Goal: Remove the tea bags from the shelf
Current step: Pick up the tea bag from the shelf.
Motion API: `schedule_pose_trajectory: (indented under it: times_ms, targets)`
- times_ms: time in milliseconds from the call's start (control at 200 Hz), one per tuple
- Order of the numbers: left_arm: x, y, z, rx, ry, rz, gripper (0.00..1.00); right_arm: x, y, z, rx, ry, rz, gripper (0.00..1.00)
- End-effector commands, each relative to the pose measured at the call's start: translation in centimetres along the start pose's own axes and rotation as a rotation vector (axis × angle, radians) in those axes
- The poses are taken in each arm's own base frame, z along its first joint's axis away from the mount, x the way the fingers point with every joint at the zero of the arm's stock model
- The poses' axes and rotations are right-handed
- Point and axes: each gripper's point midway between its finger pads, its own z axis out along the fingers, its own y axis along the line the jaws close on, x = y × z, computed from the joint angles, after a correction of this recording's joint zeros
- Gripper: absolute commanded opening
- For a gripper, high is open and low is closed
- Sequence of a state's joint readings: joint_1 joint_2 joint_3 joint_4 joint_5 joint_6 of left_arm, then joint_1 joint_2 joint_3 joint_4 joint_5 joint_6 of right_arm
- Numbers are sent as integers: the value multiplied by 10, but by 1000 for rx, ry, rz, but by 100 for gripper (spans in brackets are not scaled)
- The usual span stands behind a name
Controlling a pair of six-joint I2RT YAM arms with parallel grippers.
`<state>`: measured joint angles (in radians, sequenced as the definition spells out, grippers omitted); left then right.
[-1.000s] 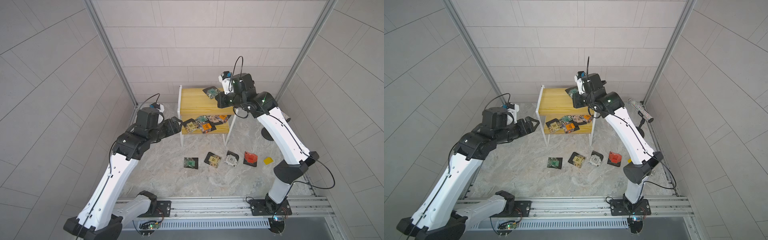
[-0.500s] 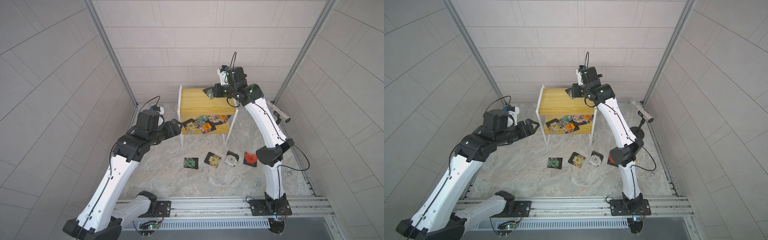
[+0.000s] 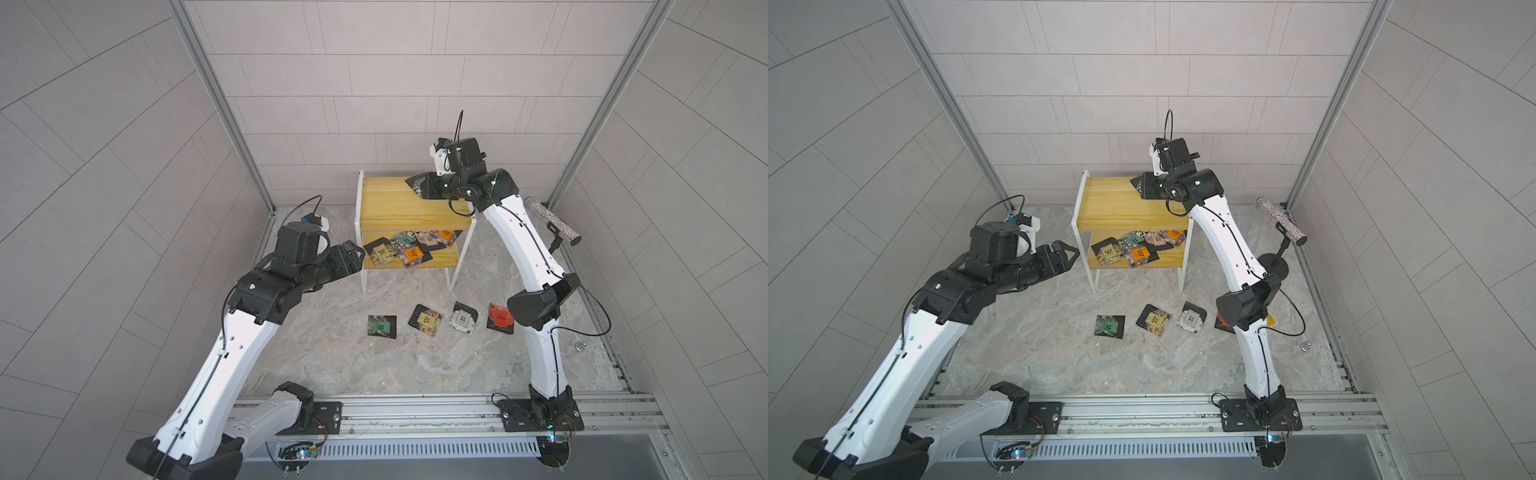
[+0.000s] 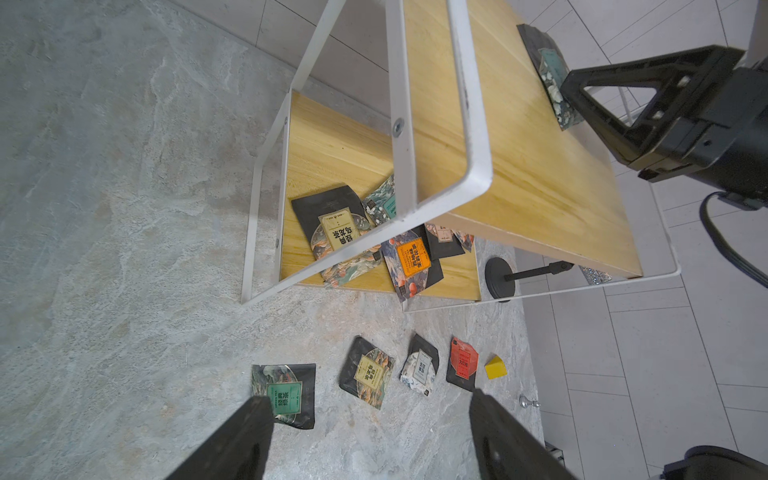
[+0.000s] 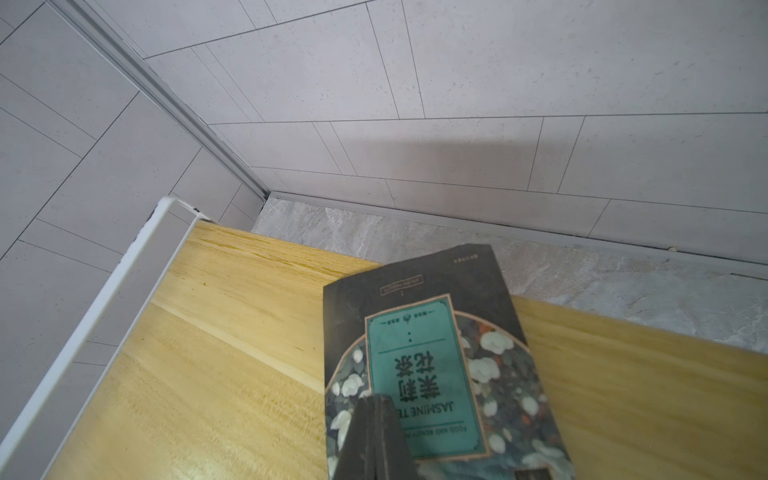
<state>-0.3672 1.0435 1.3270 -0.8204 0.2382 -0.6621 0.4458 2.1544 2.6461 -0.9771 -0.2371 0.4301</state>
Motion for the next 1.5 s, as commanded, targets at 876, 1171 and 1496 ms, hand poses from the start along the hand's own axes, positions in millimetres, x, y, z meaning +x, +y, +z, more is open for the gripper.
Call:
schedule_pose_trajectory:
  times_ms: [876,1171,1496]
  targets:
    - [7,1,5,24,5,-19,82,58,33,-78,-14,107,-128,3]
    - [9,1,0,29,0,-18,82,48,35,-85,67,94,-241,40]
    - [12,5,-2,18,3,-13,82,39,28,-72,124,99,-327,67]
